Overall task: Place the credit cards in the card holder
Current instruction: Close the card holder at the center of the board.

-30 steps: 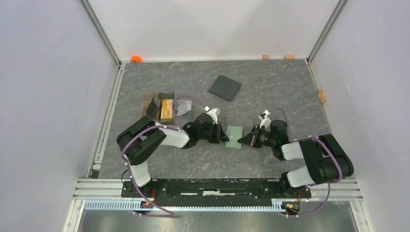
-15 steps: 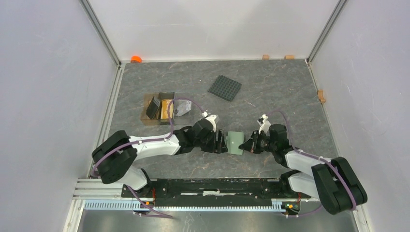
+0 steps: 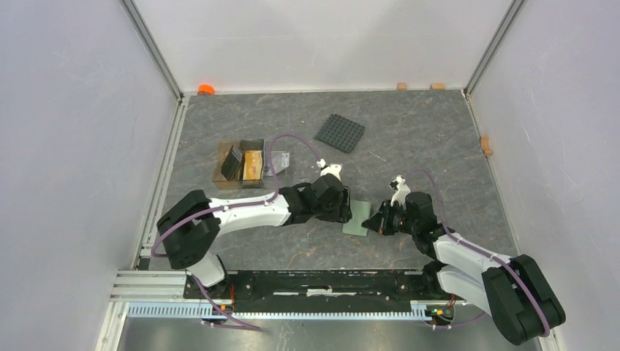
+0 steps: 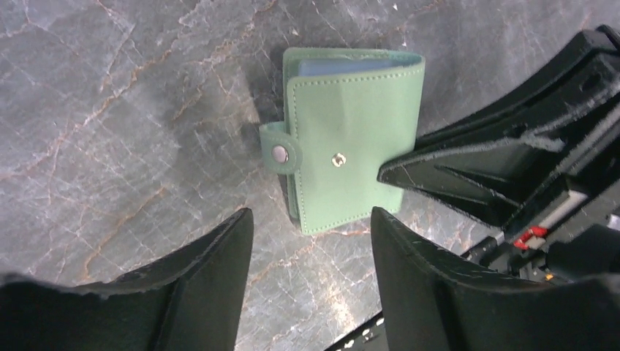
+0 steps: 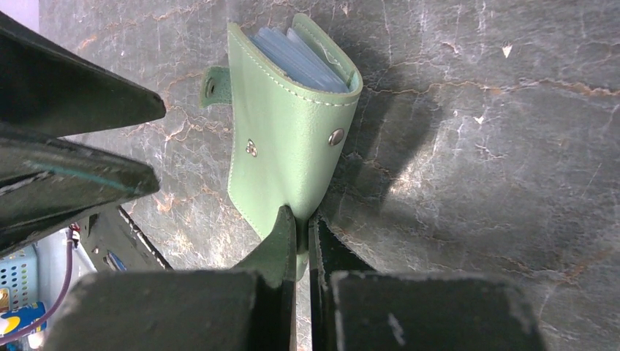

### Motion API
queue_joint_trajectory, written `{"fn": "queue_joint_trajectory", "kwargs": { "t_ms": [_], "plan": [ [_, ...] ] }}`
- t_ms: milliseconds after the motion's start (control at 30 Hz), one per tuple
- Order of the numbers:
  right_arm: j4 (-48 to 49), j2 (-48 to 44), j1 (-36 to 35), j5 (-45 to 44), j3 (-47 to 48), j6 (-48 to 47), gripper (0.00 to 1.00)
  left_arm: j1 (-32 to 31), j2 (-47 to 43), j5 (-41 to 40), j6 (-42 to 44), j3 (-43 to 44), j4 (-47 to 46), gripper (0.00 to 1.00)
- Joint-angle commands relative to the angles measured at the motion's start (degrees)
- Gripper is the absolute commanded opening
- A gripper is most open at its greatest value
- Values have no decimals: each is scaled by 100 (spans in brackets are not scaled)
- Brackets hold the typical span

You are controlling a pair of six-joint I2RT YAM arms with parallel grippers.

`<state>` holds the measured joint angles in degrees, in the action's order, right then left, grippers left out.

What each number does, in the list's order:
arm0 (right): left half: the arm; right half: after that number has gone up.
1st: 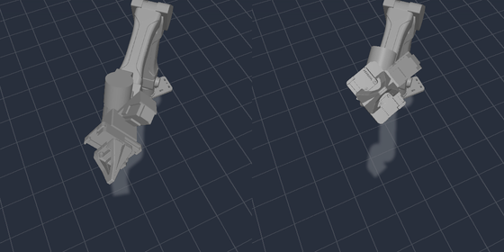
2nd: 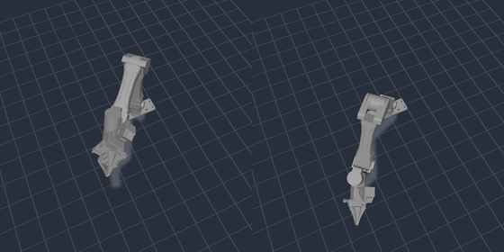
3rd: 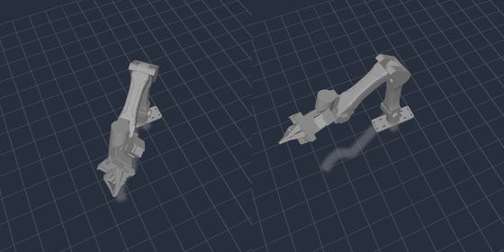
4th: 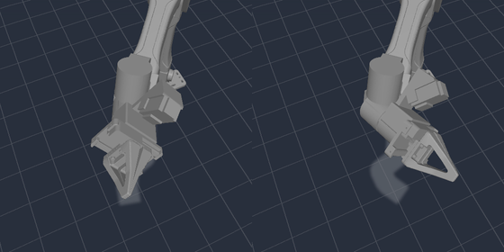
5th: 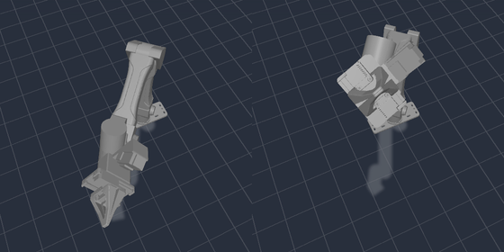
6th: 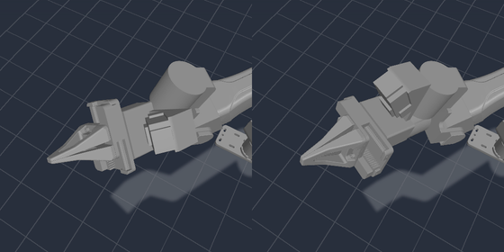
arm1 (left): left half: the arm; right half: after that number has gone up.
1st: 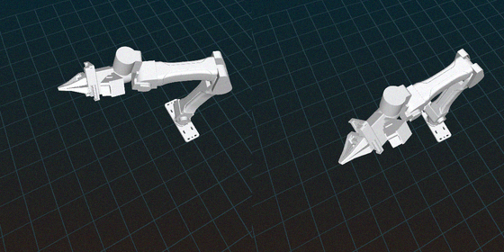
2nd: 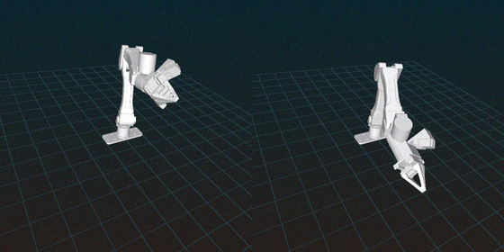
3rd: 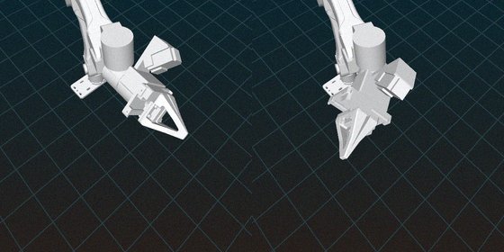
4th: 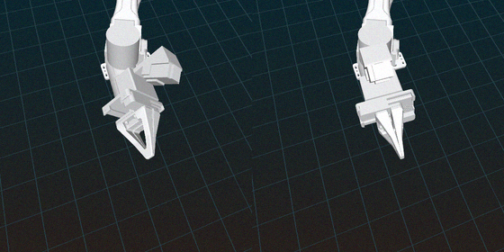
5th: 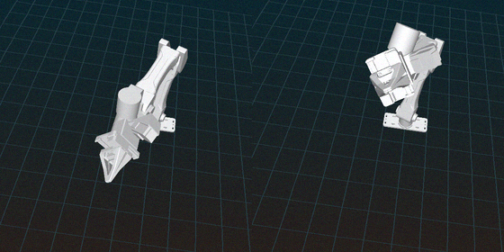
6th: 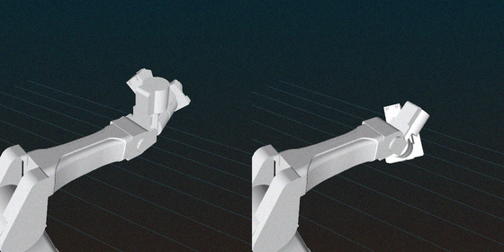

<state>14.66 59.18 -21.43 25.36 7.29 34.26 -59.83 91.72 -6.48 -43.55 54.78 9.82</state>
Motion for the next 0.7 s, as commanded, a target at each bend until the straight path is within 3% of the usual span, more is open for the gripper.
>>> {"fn": "queue_joint_trajectory", "kwargs": {
  "t_ms": [0, 133, 667],
  "plan": [
    [-692, 53, -28, -563, -208, -325, 0, -35, 370, -458, 204, 497, 230, 62],
    [-631, 81, -37, -576, -271, -325, 0, -37, 640, -534, 271, 738, 242, 49],
    [-589, 200, -50, -562, -254, -382, 0, -37, 1050, -835, 409, 1170, 586, 20]
  ]
}}
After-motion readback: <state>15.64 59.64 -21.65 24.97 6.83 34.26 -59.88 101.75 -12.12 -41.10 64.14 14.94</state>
